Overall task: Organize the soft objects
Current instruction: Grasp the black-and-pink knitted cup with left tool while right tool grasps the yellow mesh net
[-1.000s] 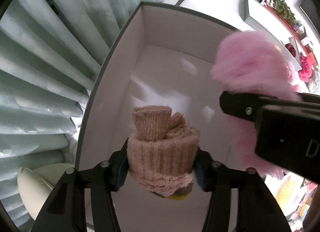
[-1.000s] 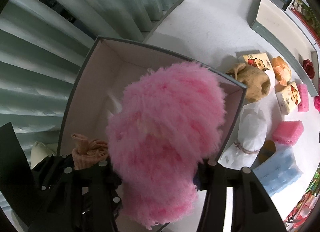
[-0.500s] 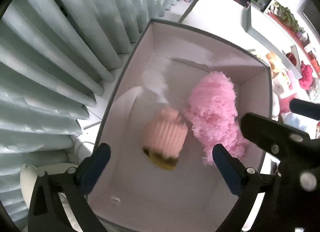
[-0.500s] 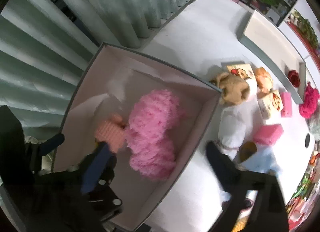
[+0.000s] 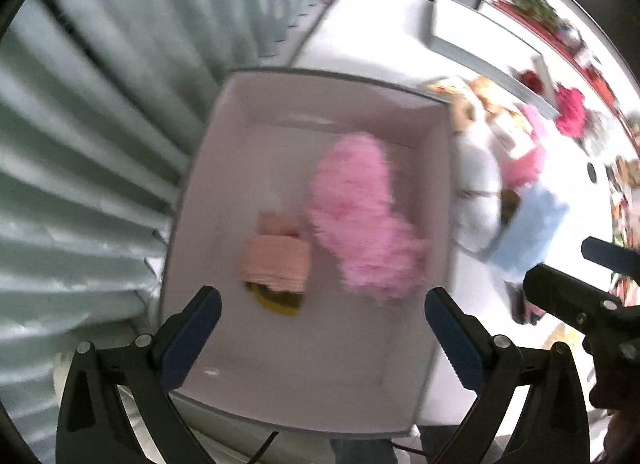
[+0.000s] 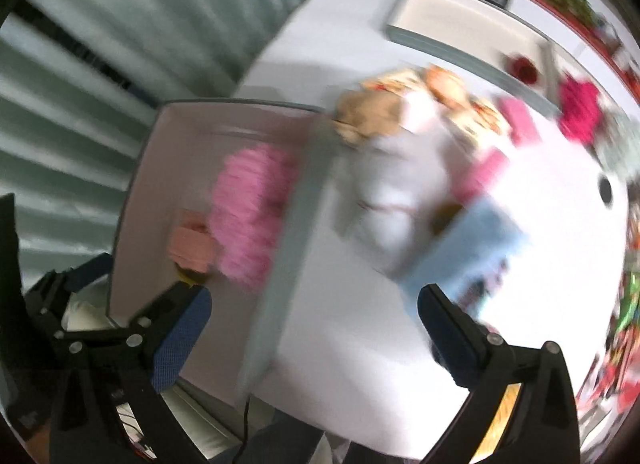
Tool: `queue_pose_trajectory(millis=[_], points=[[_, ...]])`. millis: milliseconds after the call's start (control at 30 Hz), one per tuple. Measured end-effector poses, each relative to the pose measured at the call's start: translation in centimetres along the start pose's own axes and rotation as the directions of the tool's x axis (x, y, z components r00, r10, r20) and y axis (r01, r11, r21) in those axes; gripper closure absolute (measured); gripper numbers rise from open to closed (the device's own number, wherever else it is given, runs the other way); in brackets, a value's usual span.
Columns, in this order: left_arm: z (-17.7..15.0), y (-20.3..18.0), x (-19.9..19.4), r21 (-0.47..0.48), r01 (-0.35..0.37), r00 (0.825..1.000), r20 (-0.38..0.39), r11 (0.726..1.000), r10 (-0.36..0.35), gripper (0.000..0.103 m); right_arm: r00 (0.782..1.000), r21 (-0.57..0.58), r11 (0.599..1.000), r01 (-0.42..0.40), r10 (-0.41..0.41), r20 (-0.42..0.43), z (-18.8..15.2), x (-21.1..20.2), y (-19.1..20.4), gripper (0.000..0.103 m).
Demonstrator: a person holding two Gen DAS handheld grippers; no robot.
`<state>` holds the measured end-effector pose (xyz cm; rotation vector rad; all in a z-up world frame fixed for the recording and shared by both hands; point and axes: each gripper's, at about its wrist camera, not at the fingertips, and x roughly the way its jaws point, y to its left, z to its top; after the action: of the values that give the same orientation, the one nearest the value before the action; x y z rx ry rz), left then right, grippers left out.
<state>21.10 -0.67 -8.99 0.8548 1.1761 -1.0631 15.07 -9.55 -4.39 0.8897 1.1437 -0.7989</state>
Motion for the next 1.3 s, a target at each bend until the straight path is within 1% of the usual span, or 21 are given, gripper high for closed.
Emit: queue_pose_trajectory(millis=[167, 233, 333, 467, 533, 567, 633, 700, 833, 900, 1033, 1133, 1200, 1300], points=[[0.2, -5.5, 0.0, 0.111, 0.066, 0.998, -0.024, 0.992, -0.064, 0.001, 1.0, 0.151, 0.988, 0.02, -0.02, -0.002, -3.5, -1.5, -6.2, 0.0], [0.1, -7.4, -0.1, 0.143, 0.08, 0.996, -0.04, 0.987, -0.075, 0.001, 1.0, 0.205, 0.979, 0.02, -0.024, 0.018, -4.8, -2.0, -8.4, 0.0], [-0.4, -10.7, 0.1, 0.211, 0.092, 0.995, -0.064, 0.973, -0.08, 0.001, 1.0, 0.28, 0.96, 0.023, -0.026, 0.008, -6.8, -2.5, -11.6, 0.0], [-1.5, -14.8, 0.7, 0.288, 0.117, 0.989, -0.119, 0.951, -0.086, 0.001, 0.998, 0.354, 0.933, 0.067, -0.07, -0.006, -9.2, -2.7, -15.6, 0.0], [-2.4, -17.0, 1.6, 0.323, 0.139, 0.983, -0.161, 0.936, -0.09, 0.001, 0.996, 0.396, 0.914, 0.09, -0.086, -0.028, -10.8, -2.5, -18.0, 0.0], [-2.8, -17.9, 2.1, 0.325, 0.151, 0.979, -0.182, 0.934, -0.095, 0.001, 0.995, 0.413, 0.905, 0.101, -0.091, -0.043, -11.5, -2.3, -19.1, 0.0], [-3.3, -19.4, 3.1, 0.315, 0.178, 0.969, -0.221, 0.932, -0.11, 0.001, 0.991, 0.447, 0.885, 0.129, -0.104, -0.081, -13.1, -1.6, -21.3, 0.0], [-3.8, -20.9, 4.3, 0.292, 0.191, 0.962, -0.247, 0.937, -0.119, 0.001, 0.986, 0.456, 0.876, 0.156, -0.114, -0.118, -14.6, -0.9, -22.9, 0.0], [-4.2, -23.3, 6.7, 0.217, 0.196, 0.951, -0.281, 0.956, -0.131, 0.001, 0.974, 0.427, 0.88, 0.207, -0.145, -0.174, -16.8, 0.7, -24.7, 0.0], [-4.1, -23.8, 7.8, 0.183, 0.176, 0.955, -0.271, 0.967, -0.122, 0.001, 0.97, 0.413, 0.884, 0.218, -0.15, -0.192, -17.9, 1.4, -25.4, 0.0], [-4.1, -25.1, 10.0, 0.129, 0.127, 0.958, -0.271, 0.983, -0.089, 0.001, 0.968, 0.386, 0.901, 0.198, -0.117, -0.224, -19.1, 3.1, -26.4, 0.0], [-4.3, -25.8, 11.5, 0.099, 0.093, 0.96, -0.272, 0.991, -0.063, 0.001, 0.963, 0.354, 0.914, 0.198, -0.115, -0.242, -19.3, 4.8, -26.6, 0.0], [-4.3, -25.9, 12.2, 0.064, 0.076, 0.961, -0.27, 0.995, -0.057, 0.001, 0.961, 0.331, 0.922, 0.201, -0.12, -0.251, -19.1, 5.8, -26.8, 0.0], [-4.4, -25.8, 13.5, 0.009, 0.055, 0.958, -0.284, 0.998, -0.05, 0.001, 0.953, 0.286, 0.935, 0.212, -0.133, -0.273, -18.7, 7.3, -27.0, 0.0]])
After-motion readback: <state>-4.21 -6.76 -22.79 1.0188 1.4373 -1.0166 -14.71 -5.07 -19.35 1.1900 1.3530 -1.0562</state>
